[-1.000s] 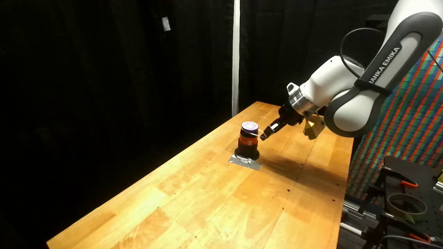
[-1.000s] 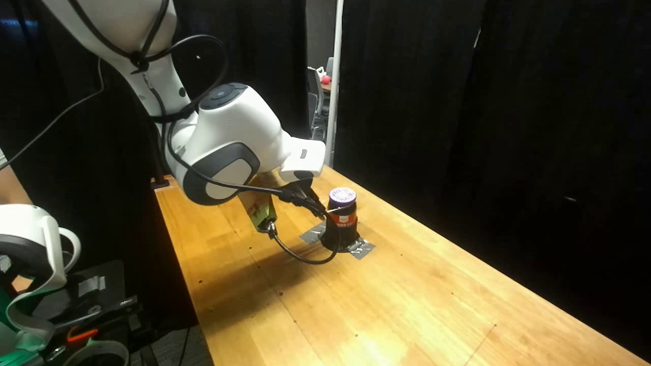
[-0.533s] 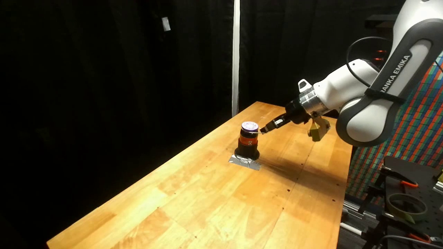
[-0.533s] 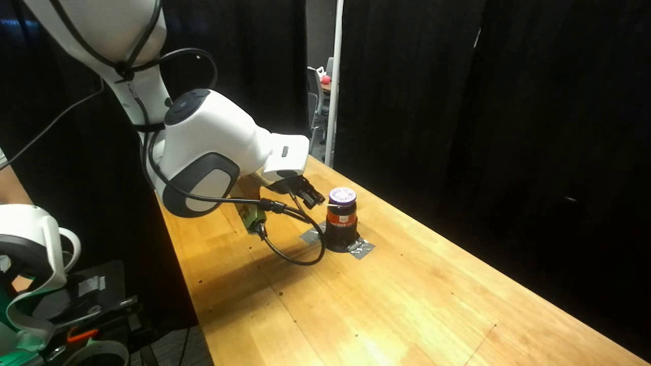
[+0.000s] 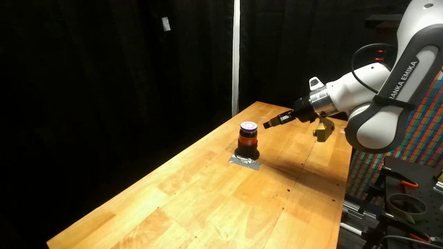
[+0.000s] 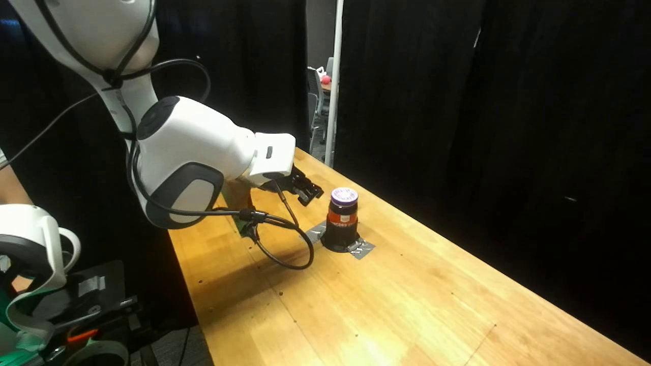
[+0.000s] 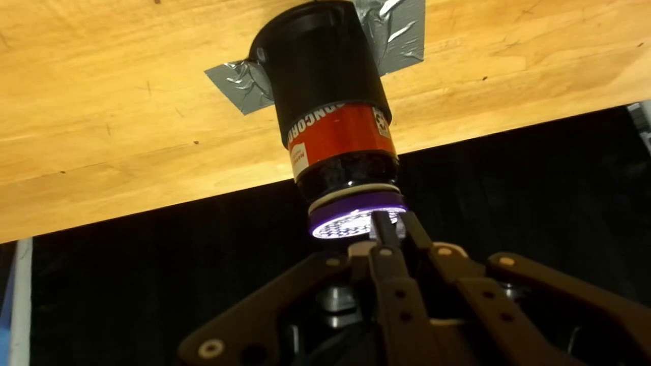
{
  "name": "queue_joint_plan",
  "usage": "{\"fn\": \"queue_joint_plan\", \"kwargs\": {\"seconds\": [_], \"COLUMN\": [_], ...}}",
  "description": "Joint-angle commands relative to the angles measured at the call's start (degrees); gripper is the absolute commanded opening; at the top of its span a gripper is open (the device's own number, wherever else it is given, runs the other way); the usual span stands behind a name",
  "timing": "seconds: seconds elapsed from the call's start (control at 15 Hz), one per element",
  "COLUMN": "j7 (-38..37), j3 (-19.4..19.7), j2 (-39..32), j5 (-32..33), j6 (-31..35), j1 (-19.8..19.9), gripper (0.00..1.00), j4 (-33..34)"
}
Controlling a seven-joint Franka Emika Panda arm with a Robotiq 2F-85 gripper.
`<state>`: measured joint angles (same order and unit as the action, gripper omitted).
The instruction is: Put the rubber band around the base of the cup
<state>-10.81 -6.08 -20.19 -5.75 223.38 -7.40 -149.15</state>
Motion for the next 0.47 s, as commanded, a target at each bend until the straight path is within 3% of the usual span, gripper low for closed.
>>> {"fn": "queue_joint_plan", "kwargs": {"seconds": [0.0, 0.07, 0.13, 0.2, 0.33, 0.4], "j7": [-3.56, -6.04, -2.35, -2.86, -2.81, -2.8], "j3": [-1.79, -2.65, -1.35, -1.6, -1.6, -1.6], "j2": [1.28, 2.05, 0.12, 0.05, -0.19, -0.26], "j5": [2.54, 5.1, 1.74, 2.22, 2.18, 2.17], "j6": [2.56, 0.21, 0.6, 0.49, 0.46, 0.46], "j1": [2.11, 3.41, 1.44, 1.74, 1.74, 1.74], "gripper": [0.36, 0.38, 0.44, 0.28, 0.42, 0.44], "j4": [-2.25, -2.85, -0.9, -1.09, -1.08, -1.08]}}
